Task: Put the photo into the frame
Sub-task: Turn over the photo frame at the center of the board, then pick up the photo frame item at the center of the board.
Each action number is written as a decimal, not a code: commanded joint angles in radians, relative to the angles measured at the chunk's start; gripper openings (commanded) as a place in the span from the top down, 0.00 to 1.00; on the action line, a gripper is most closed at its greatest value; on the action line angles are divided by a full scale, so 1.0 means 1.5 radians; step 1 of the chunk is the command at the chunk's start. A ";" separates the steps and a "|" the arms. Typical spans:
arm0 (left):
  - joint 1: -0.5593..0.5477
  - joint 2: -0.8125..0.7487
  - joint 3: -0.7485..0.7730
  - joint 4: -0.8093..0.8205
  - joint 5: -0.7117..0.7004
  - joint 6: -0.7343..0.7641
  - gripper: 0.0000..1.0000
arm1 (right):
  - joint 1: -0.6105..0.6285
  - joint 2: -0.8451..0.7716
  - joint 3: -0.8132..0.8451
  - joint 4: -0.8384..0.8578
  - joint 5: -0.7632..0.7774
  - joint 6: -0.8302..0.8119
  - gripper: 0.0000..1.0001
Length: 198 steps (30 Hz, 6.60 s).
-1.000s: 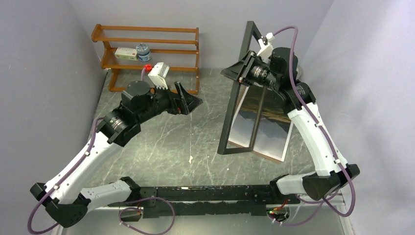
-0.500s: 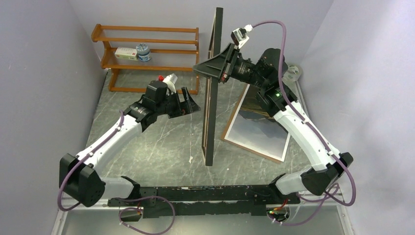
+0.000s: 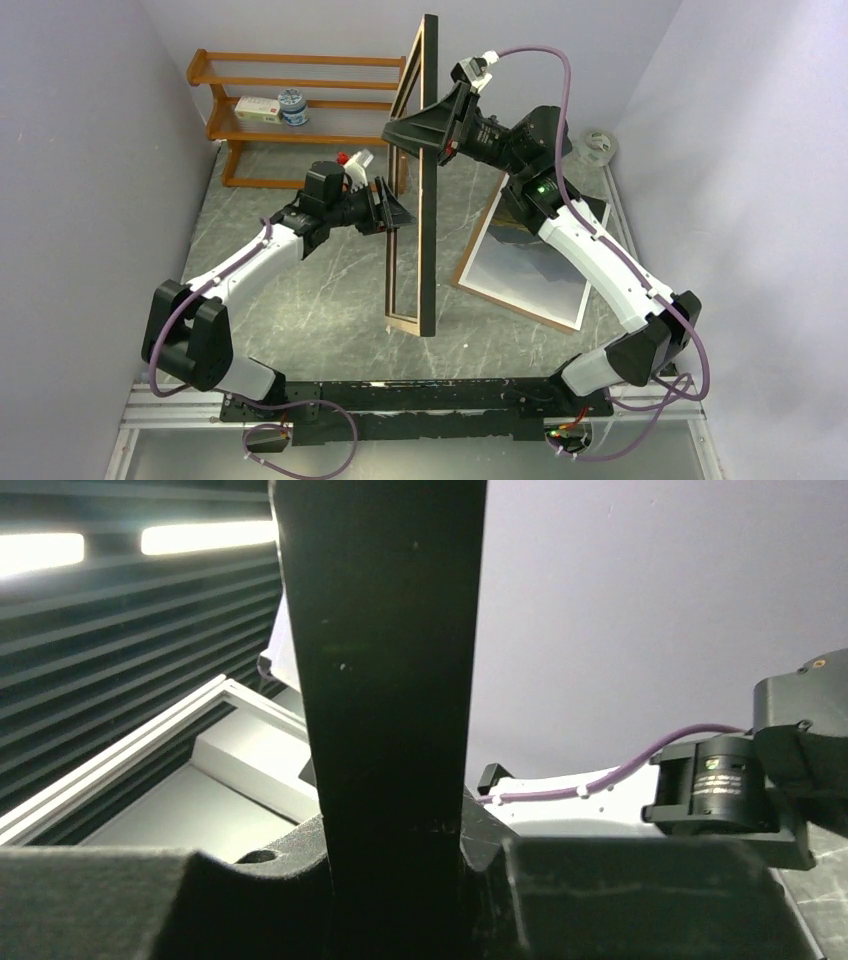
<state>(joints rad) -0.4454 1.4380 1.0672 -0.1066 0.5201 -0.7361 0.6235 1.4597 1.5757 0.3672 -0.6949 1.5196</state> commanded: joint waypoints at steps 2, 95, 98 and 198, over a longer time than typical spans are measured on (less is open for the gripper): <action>0.044 -0.004 -0.026 0.096 0.061 -0.041 0.53 | 0.004 -0.023 -0.013 0.118 -0.015 0.056 1.00; 0.262 0.391 0.184 -0.486 -0.270 0.275 0.95 | -0.090 0.295 -0.371 -0.243 0.178 -0.426 0.72; 0.270 0.391 0.169 -0.487 -0.285 0.278 0.88 | -0.079 0.300 -0.368 -0.259 0.172 -0.433 0.64; -0.236 0.457 0.242 -0.186 -0.029 -0.115 0.28 | -0.461 -0.060 -0.701 -0.596 0.446 -0.492 0.43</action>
<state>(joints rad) -0.7895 2.1284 1.5063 -0.4946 0.4671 -0.8745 -0.0689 1.3052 0.6163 -0.6880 0.0296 0.7708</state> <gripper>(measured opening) 0.729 0.574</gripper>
